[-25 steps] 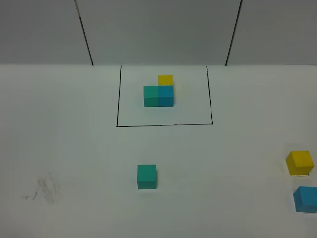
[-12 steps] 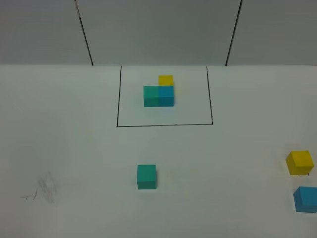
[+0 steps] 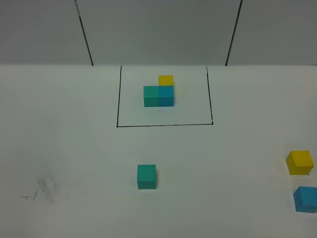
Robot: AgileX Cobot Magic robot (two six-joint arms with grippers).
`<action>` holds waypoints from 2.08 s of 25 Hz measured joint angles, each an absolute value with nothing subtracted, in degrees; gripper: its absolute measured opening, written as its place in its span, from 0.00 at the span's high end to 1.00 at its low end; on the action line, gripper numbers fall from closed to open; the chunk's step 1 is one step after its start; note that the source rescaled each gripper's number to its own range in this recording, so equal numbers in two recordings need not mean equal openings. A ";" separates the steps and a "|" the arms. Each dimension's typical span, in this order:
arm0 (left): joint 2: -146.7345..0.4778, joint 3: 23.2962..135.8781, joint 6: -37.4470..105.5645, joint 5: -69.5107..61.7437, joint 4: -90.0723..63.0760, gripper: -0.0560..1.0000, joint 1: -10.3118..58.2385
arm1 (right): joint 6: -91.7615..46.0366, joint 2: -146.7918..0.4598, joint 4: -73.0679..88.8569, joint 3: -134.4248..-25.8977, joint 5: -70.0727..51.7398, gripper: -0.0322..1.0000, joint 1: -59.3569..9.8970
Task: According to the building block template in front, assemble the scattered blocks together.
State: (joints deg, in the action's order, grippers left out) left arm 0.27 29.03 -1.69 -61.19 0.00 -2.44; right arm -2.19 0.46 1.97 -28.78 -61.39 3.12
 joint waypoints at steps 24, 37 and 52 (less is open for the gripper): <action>0.27 28.97 -1.82 -61.19 0.60 0.46 -2.44 | -2.19 0.46 1.97 -28.73 -60.78 0.97 3.12; 0.27 28.97 -1.85 -61.19 0.60 0.46 -2.44 | -1.89 -8.71 11.34 -28.73 -59.53 0.57 3.12; 0.27 28.97 -1.88 -61.15 0.60 0.46 -2.44 | -4.06 -53.54 5.70 -41.49 -54.93 0.01 3.12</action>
State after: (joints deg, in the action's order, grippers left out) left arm 0.27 28.97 -1.88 -61.15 0.60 -2.44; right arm -4.06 -53.54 5.70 -41.49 -54.93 3.12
